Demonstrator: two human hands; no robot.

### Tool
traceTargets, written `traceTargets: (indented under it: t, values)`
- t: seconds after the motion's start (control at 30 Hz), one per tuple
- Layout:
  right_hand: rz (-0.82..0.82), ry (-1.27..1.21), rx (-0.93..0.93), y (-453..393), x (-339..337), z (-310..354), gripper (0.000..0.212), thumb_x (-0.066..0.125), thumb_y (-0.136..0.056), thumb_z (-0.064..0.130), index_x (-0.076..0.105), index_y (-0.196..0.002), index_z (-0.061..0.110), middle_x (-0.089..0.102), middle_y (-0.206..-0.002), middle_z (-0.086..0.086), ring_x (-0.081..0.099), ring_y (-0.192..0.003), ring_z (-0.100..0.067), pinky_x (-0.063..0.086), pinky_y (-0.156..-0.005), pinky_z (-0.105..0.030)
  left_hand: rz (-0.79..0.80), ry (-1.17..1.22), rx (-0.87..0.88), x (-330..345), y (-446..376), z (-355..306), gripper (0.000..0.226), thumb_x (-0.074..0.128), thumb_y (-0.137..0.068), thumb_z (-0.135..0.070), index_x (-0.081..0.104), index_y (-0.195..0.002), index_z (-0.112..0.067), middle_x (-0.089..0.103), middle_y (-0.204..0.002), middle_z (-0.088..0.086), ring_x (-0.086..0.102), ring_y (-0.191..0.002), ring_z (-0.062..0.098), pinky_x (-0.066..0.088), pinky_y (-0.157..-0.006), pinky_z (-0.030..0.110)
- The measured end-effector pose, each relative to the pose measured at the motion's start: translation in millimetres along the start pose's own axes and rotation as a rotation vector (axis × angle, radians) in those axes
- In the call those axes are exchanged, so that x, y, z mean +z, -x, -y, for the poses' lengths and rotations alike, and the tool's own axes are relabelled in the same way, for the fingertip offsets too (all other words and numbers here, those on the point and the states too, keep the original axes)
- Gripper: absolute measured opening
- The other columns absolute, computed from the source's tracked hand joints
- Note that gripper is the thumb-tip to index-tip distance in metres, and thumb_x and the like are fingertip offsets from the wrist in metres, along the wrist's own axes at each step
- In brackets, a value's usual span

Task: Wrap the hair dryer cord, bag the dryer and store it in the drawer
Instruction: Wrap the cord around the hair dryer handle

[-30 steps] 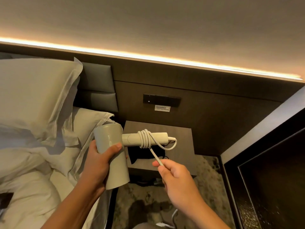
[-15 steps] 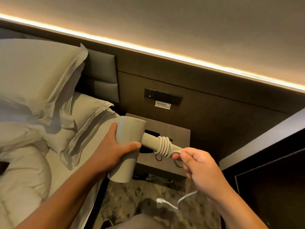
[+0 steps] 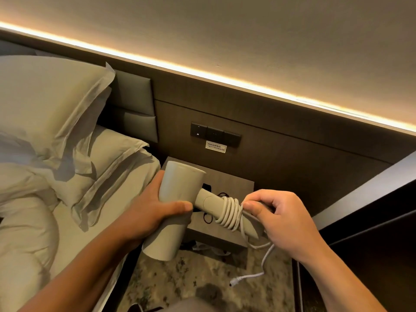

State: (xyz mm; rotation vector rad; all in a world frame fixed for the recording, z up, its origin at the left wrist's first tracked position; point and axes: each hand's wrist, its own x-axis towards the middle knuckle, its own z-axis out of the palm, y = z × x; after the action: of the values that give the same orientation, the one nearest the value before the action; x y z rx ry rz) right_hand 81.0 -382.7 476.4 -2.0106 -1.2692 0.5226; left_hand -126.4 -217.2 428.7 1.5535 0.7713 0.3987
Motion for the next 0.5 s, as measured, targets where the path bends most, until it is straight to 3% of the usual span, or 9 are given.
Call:
traceTargets:
  t: [0.1, 0.17, 0.27, 0.37, 0.5]
  values:
    - [-0.004, -0.092, -0.008, -3.2, -9.5, -2.4, 0.005, 0.080, -0.075, 0.036, 0.079, -0.073, 0.032, 0.074, -0.070, 0.013, 0.067, -0.070, -0.003, 0.054, -0.060, -0.020, 0.050, 0.024, -0.023, 1.2, 4.3, -1.1, 0.077, 0.076, -0.047, -0.061, 0.040, -0.115, -0.058, 0.062, -0.116, 0.004, 0.070, -0.096, 0.024, 0.061, -0.072, 0.033]
    - [-0.009, -0.155, -0.022, -5.6, -12.0, -4.9, 0.017, 0.084, -0.062, 0.045, 0.078, -0.067, 0.029, 0.071, -0.063, 0.001, 0.061, -0.057, -0.010, 0.051, -0.052, -0.022, 0.082, 0.085, -0.049, 0.6, 7.7, 0.0, 0.078, 0.078, -0.048, -0.056, 0.044, -0.118, -0.055, 0.062, -0.117, 0.011, 0.070, -0.098, 0.032, 0.062, -0.076, 0.041]
    - [0.016, -0.251, -0.027, -8.7, -6.0, -10.6, 0.025, 0.081, -0.058, 0.050, 0.079, -0.067, 0.027, 0.066, -0.060, -0.012, 0.051, -0.050, -0.015, 0.047, -0.049, -0.024, 0.101, 0.187, -0.100, -1.8, 9.8, 2.9, 0.085, 0.084, -0.045, -0.051, 0.048, -0.122, -0.049, 0.064, -0.116, 0.018, 0.071, -0.094, 0.037, 0.061, -0.075, 0.045]
    - [0.037, -0.314, -0.004, -9.9, 2.1, -16.1, 0.026, 0.077, -0.057, 0.054, 0.079, -0.068, 0.031, 0.069, -0.062, -0.006, 0.053, -0.053, -0.005, 0.048, -0.051, -0.017, 0.135, 0.288, -0.129, -4.4, 11.1, 6.6, 0.098, 0.095, -0.034, -0.058, 0.054, -0.122, -0.046, 0.072, -0.104, 0.015, 0.074, -0.085, 0.037, 0.061, -0.069, 0.044]
    - [0.119, -0.332, 0.015, -9.9, 8.1, -24.0, 0.022, 0.077, -0.063, 0.051, 0.080, -0.075, 0.033, 0.074, -0.070, 0.000, 0.063, -0.063, -0.011, 0.053, -0.058, -0.020, 0.141, 0.339, -0.162, -8.3, 12.5, 14.0, 0.101, 0.097, -0.035, -0.056, 0.055, -0.125, -0.042, 0.074, -0.101, 0.013, 0.073, -0.084, 0.037, 0.061, -0.067, 0.044]
